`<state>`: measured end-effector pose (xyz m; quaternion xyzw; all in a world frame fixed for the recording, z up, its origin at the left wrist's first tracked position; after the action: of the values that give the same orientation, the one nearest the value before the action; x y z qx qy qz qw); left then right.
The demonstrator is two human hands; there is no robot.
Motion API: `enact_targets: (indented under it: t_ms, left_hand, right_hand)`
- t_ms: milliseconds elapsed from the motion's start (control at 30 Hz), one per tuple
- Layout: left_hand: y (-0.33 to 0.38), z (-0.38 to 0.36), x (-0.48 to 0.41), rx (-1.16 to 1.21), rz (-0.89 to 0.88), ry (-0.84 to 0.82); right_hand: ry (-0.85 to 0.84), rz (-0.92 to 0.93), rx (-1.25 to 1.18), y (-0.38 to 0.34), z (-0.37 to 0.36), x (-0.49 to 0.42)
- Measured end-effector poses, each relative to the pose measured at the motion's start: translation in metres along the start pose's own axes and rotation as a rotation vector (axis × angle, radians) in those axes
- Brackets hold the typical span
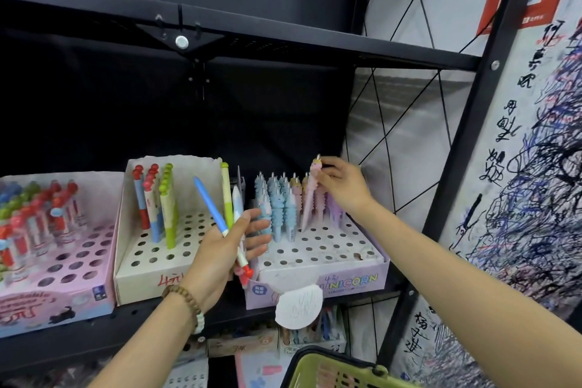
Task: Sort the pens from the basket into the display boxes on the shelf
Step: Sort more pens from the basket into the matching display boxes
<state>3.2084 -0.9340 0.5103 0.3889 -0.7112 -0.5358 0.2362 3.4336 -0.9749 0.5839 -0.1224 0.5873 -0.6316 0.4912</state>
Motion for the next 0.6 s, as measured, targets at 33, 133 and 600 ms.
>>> enact_targets:
  t_ms: [33, 133, 600]
  left_hand:
    - [0.0, 0.0, 0.0, 0.004, -0.002, 0.0]
    - [0.0, 0.0, -0.001, 0.004, -0.003, -0.003]
    - [0.005, -0.004, 0.01, -0.09, 0.022, -0.059]
  right_hand:
    - [-0.009, -0.005, 0.001, 0.001, -0.002, 0.0]
    - [-0.117, -0.055, 0.055, 0.007, -0.01, 0.001]
    - [-0.222, -0.111, 0.261, 0.019, -0.023, 0.03]
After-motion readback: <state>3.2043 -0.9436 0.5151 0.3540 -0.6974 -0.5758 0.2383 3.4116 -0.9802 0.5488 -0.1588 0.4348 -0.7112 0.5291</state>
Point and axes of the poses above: each hand's wrist, its own x-axis away from the middle knuckle, its own z-axis out of the back of the hand, y = z × x, the point moved 6 cm from there along -x, towards the middle knuckle, and after that the axes turned 4 degrees about -y, right-handed, at the moved point
